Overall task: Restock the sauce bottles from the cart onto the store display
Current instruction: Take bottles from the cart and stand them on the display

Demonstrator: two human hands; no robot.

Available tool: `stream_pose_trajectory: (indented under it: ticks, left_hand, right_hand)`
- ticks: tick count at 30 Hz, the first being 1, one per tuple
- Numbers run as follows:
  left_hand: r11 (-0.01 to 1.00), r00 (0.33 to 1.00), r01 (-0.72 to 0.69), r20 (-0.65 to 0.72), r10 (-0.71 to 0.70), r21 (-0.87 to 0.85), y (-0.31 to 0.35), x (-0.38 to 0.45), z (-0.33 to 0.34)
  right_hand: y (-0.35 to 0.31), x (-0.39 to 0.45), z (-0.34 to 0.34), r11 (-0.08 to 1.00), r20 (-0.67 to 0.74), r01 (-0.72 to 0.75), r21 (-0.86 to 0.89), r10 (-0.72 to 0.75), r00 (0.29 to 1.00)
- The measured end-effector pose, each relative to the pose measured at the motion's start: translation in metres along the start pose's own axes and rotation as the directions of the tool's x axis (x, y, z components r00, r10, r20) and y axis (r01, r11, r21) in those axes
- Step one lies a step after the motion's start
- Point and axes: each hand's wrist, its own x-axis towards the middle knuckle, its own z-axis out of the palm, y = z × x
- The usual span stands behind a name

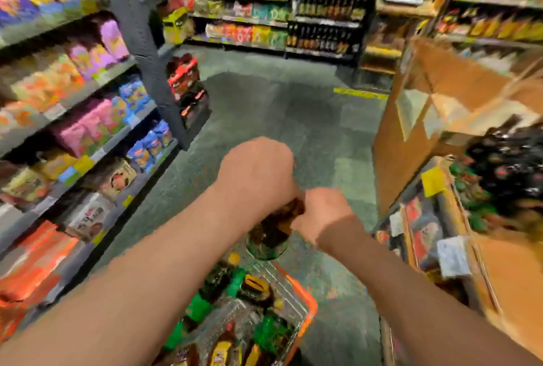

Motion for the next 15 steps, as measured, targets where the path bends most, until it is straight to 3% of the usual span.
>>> stream_pose_trajectory:
  ticks: [3, 6, 9, 15]
  left_hand:
    - [0.987, 0.986, -0.161, -0.035, 0.16, -0.017, 0.05, 0.029, -0.013]
    - [0.948, 0.948, -0.314, -0.064, 0.311, -0.056, 0.104, 0.048, -0.028]
    - [0.883, 0.882, -0.465, -0.127, 0.454, -0.071, 0.155, 0.06, -0.036]
    - [0.72, 0.725, -0.685, -0.202, 0.658, -0.113, 0.278, 0.07, -0.051]
  right_hand:
    - [0.049, -0.017, -0.028, 0.989, -0.108, -0.144, 0.013, 0.145, 0.984]
    - [0.101, -0.043, -0.049, 0.977, -0.31, -0.21, -0.022, 0.193, 0.931]
    - [0.143, -0.075, -0.072, 0.931, -0.29, -0.364, -0.004, 0.347, 0.892]
    - [0.228, -0.152, -0.105, 0.799, -0.379, -0.602, 0.02, 0.563, 0.735]
